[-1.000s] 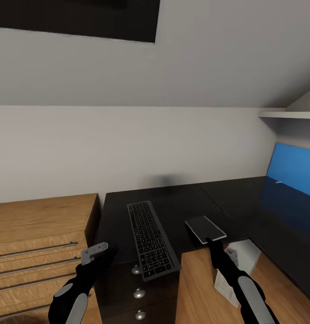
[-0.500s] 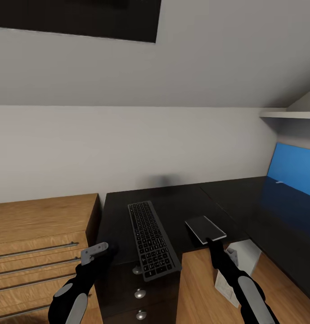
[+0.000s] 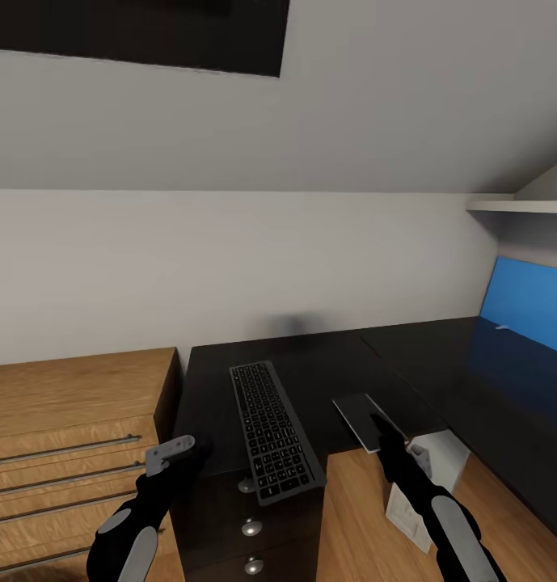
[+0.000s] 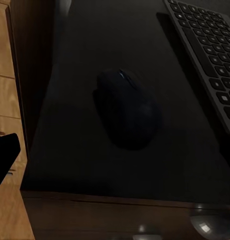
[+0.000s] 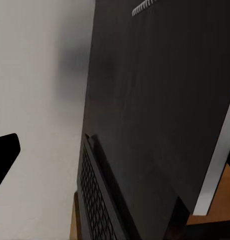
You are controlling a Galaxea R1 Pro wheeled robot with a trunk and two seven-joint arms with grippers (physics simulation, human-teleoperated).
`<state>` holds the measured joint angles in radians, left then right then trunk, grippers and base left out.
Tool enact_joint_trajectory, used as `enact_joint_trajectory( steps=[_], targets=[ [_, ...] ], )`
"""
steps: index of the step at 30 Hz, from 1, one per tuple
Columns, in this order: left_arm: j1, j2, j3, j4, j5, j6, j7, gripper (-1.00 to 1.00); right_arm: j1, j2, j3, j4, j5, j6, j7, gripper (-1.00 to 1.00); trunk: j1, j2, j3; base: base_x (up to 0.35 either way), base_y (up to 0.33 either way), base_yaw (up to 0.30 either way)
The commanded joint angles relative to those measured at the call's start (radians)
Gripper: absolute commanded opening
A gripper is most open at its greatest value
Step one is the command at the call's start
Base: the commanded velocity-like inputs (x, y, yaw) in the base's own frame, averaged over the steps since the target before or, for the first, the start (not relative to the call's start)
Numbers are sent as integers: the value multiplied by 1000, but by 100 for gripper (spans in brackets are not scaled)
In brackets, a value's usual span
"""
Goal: In the bedroom, organize the workspace by keeping the computer under the desk, ensuring the monitor is on the desk, placing the keyboard on the desk next to the monitor, placing the mouse on the desk next to the keyboard, moving the folder from the swivel chair onto the desk next to the mouse, stacking the notebook on top of the folder with the pen on top of the notebook, and positioning the swivel chair next to the desk.
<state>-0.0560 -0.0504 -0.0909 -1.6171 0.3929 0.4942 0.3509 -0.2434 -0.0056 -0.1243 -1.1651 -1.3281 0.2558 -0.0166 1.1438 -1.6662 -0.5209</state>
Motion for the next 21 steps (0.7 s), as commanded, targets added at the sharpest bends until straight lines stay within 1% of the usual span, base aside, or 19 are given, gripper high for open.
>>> enact_joint_trajectory(
  steps=[1,16,21],
  targets=[
    [-1,0,-1,-1,11,2,10,100,-1,0,-2,-1,-7,5,-2,100,0,-1,-1,0,0,0],
    [-1,1,-1,-2,11,0,10,100,-1,-2,-3,0,-8,5,-2,100,0,-1,-1,-4,0,0],
    [-1,1,-1,-2,11,1,10,100,-1,-2,-3,1,-8,5,-2,100,0,-1,-1,-202,-26,0]
  ],
)
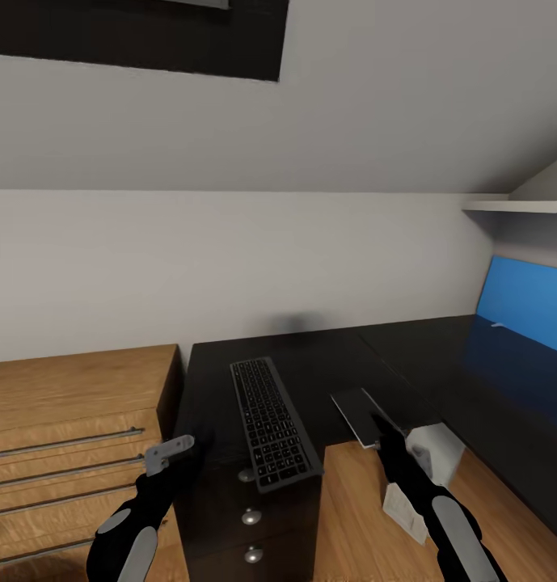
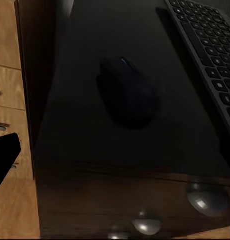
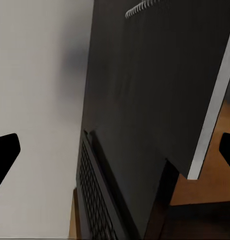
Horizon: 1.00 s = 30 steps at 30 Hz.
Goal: In the bedroom, organize the workspace by keeping the computer under the desk, ensuring the monitor is on the desk, placing the keyboard on the desk next to the monitor, placing the mouse on the desk next to the keyboard, moving the folder from the swivel chair onto the desk next to the mouse, stacking the notebook on top of the folder with the pen on top of the notebook, and positioning the swivel chair next to the desk.
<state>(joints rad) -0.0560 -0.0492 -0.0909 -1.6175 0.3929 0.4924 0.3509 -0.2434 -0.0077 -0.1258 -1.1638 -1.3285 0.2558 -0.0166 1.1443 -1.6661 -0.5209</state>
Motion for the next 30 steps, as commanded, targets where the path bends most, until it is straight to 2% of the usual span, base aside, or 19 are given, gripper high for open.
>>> enact_joint_trajectory(
  steps=[1,14,21,30],
  targets=[
    [-1,0,-1,-1,11,3,10,100,-1,0,-2,-1,-7,5,-2,100,-1,-1,-1,-285,-59,0],
    [-1,1,2,-1,11,5,10,100,-1,0,-2,5,1,-3,-7,100,-1,-1,-1,-254,-74,0],
    [-1,5,6,-2,10,7,10,100,-1,-26,-4,29,7,-15,-20,100,-1,-1,-1,-37,-16,0],
    [-1,26,10,-1,9,5,12,100,-2,-36,-5,82,6,-28,-25,100,-1,-1,-1,-3,-1,0]
  ],
)
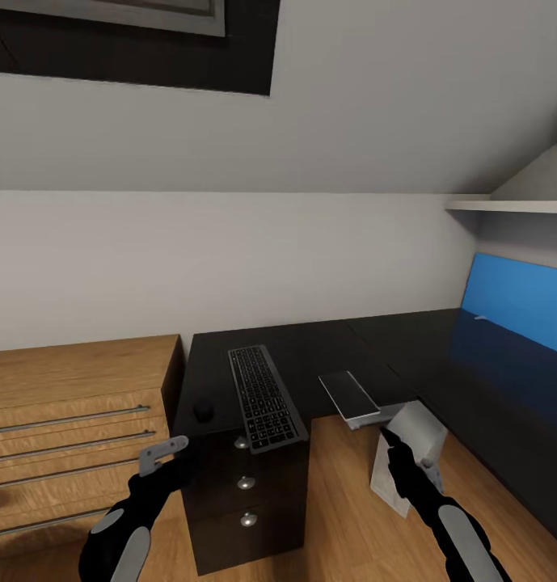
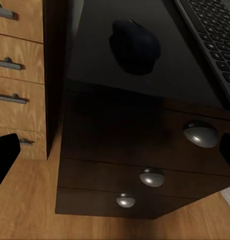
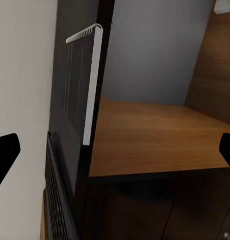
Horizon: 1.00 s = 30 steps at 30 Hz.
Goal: In the bedroom, organize the workspace by keeping the computer under the desk, ensuring the monitor is on the desk, placing the keyboard on the desk next to the monitor, placing the mouse on the desk next to the keyboard, moving the folder from the swivel chair onto the desk next to the mouse, stacking the notebook on top of the folder with the pen on top of the notebook, and positioning the swivel chair next to the desk.
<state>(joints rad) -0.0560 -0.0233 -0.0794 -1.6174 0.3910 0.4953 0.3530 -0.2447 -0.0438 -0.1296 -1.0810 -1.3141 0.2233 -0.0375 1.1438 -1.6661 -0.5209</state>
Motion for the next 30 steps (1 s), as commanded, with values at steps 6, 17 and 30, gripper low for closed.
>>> enact_joint_trajectory(
  steps=[6,17,30],
  targets=[
    [-1,2,0,-2,11,2,10,100,-1,0,-1,5,-10,2,-4,100,0,-1,-1,0,0,0],
    [-1,0,-1,-2,11,2,12,100,-1,-4,-2,8,-9,1,-6,100,0,-1,-1,0,0,0],
    [-1,12,-3,-1,14,6,9,100,-1,-37,3,47,-9,-8,-66,100,-38,69,30,0,0,0]
  ],
)
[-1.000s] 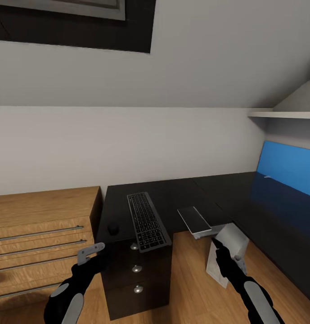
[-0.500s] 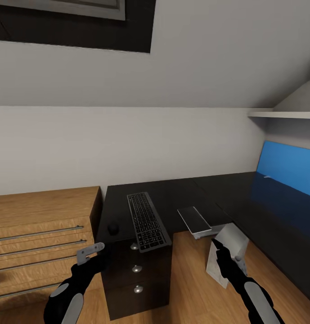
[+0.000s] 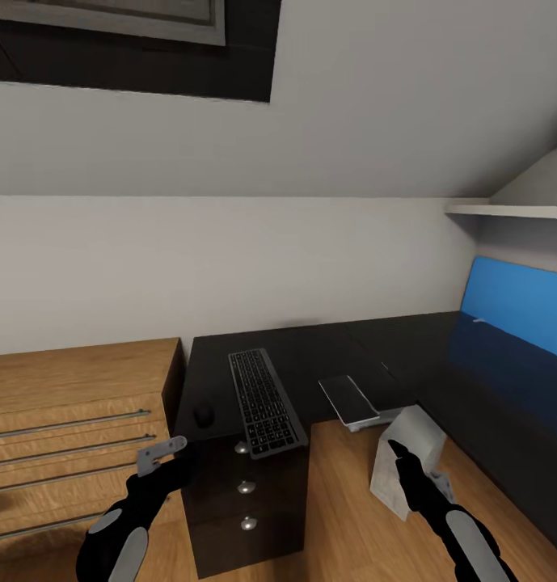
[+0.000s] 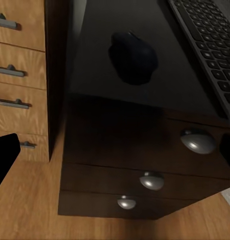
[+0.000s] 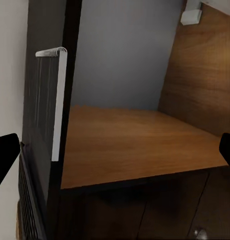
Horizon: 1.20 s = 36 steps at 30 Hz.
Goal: In the bedroom, organize the workspace by keeping the computer under the desk, ensuring the monitor is on the desk, placing the keyboard on the desk next to the monitor, placing the mouse on the desk next to the keyboard, moving the folder from the swivel chair onto the desk next to the mouse, stacking the notebook on top of the folder with the pen on top of the notebook, and positioning the swivel chair next to the desk.
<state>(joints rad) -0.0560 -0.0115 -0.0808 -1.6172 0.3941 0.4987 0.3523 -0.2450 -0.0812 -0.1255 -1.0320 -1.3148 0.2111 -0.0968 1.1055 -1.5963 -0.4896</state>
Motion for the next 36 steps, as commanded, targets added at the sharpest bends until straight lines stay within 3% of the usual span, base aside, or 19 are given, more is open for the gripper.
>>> enact_joint_trajectory(
  steps=[1,17,36],
  targets=[
    [-1,0,-4,-1,11,3,10,100,0,-1,1,3,-8,4,-10,100,-4,7,2,0,0,0],
    [-1,0,-5,-1,9,4,16,100,0,-3,6,-3,-8,4,-10,100,-65,119,52,-5,0,0],
    [-1,0,-5,-1,10,5,16,100,0,-11,6,-4,-7,12,-9,100,-138,252,112,-189,0,0]
  ],
)
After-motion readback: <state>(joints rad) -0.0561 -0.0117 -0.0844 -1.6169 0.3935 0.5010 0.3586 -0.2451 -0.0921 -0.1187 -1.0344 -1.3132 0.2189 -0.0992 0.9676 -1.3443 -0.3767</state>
